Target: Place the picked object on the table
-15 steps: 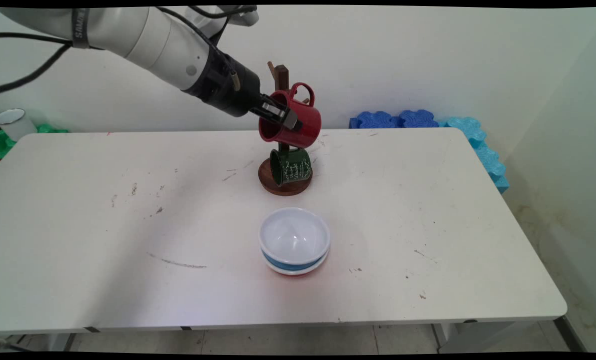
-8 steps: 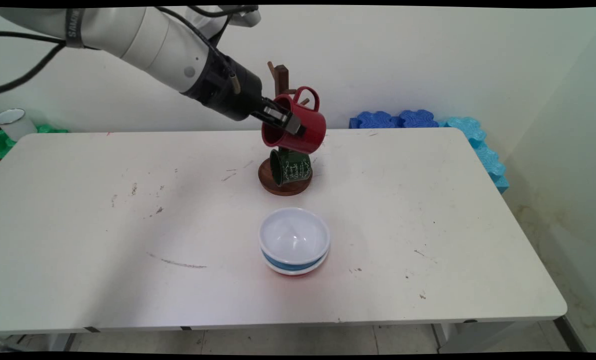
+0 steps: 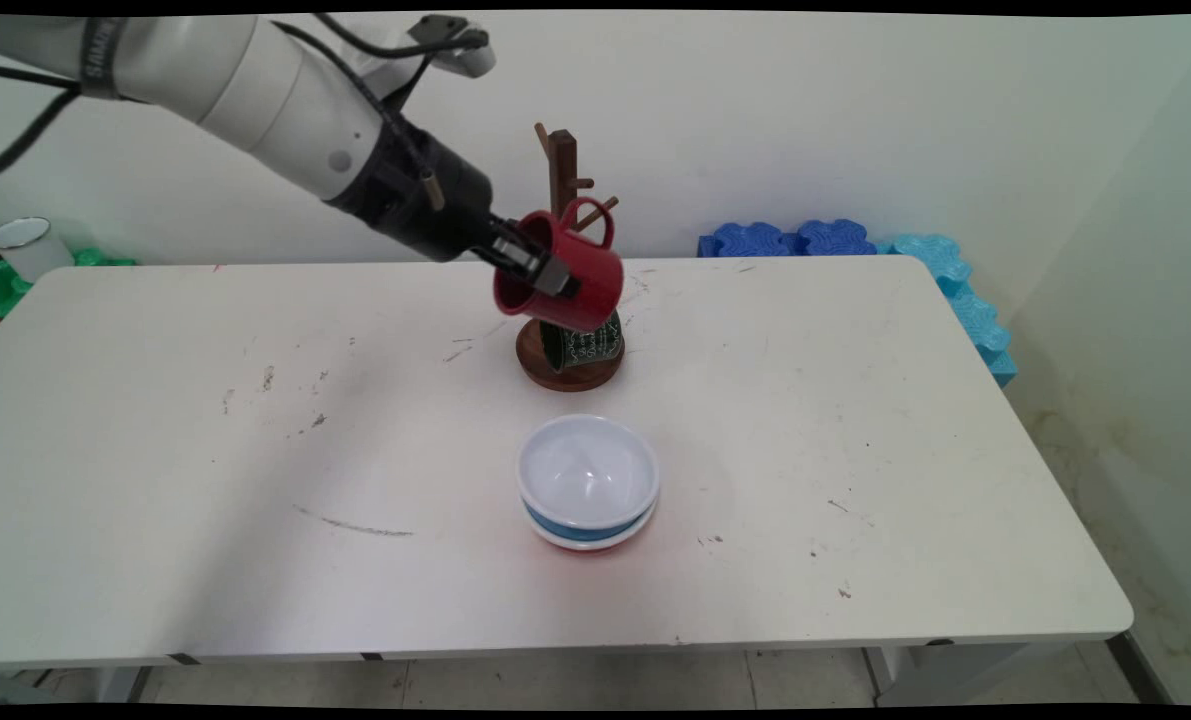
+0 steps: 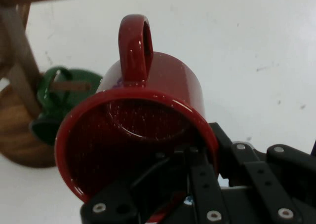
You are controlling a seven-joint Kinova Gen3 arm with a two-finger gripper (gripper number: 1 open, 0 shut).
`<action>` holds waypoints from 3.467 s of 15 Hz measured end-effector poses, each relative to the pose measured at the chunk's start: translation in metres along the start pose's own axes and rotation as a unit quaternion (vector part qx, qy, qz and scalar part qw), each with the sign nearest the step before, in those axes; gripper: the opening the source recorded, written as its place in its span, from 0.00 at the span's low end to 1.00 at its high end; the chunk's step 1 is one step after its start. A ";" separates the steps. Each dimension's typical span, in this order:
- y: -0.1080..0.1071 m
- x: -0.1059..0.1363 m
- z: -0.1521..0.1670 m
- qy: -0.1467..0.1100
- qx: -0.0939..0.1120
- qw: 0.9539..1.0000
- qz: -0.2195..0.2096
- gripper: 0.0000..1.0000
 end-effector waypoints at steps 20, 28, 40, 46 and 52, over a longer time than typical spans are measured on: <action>-0.063 -0.063 -0.030 -0.121 0.063 0.986 0.099 0.00; -0.110 -0.073 -0.008 -0.156 0.075 0.970 0.170 0.00; -0.164 -0.069 0.034 -0.191 0.067 0.943 0.266 0.00; -0.184 -0.067 0.052 -0.207 0.064 0.930 0.297 0.00; -0.195 -0.065 0.066 -0.218 0.057 0.921 0.319 0.00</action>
